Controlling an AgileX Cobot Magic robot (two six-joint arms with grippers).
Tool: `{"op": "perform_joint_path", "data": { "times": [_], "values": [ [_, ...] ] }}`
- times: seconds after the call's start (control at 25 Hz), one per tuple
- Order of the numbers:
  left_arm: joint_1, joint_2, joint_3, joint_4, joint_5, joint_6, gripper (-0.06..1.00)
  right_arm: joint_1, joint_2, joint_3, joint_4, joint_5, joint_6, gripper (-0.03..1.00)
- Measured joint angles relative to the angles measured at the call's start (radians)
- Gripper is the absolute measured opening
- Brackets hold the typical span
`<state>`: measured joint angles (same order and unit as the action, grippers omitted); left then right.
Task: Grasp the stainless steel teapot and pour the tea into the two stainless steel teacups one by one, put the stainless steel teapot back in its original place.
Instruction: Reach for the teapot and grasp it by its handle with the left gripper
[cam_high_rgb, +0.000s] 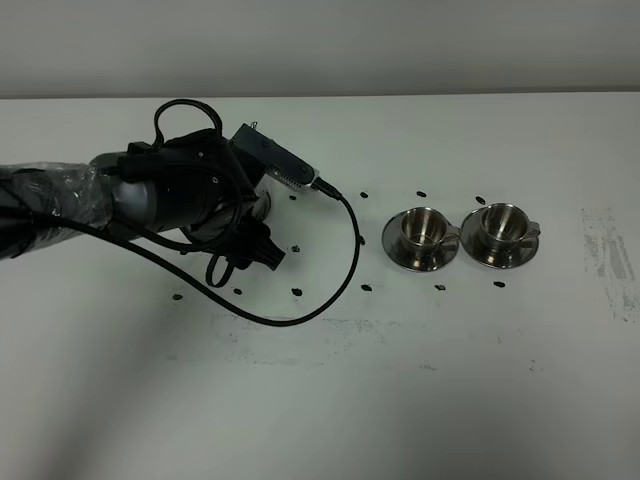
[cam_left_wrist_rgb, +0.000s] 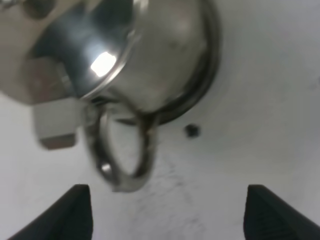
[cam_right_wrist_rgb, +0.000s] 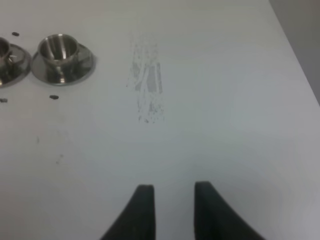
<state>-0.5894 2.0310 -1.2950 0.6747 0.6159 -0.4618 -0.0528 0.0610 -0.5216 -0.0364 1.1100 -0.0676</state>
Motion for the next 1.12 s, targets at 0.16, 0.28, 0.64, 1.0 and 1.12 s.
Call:
{"op": "perform_joint_path", "data": {
  "times": [0.16,0.28,0.64,1.0,1.12],
  "values": [
    [0.005,-0.001,0.0,0.0,0.003,0.002,0.61,0.0,0.0,0.0,0.0,0.0,0.0,0.19],
    [0.005,-0.014,0.0,-0.005,0.003,0.003,0.61,0.0,0.0,0.0,0.0,0.0,0.0,0.19],
    [0.061,-0.022,0.0,0.007,-0.033,-0.103,0.61,0.0,0.0,0.0,0.0,0.0,0.0,0.19],
    [0.099,-0.022,0.0,0.033,-0.056,-0.157,0.61,0.0,0.0,0.0,0.0,0.0,0.0,0.19],
    [0.105,-0.022,0.0,0.038,-0.056,-0.159,0.61,0.0,0.0,0.0,0.0,0.0,0.0,0.19]
  ]
}}
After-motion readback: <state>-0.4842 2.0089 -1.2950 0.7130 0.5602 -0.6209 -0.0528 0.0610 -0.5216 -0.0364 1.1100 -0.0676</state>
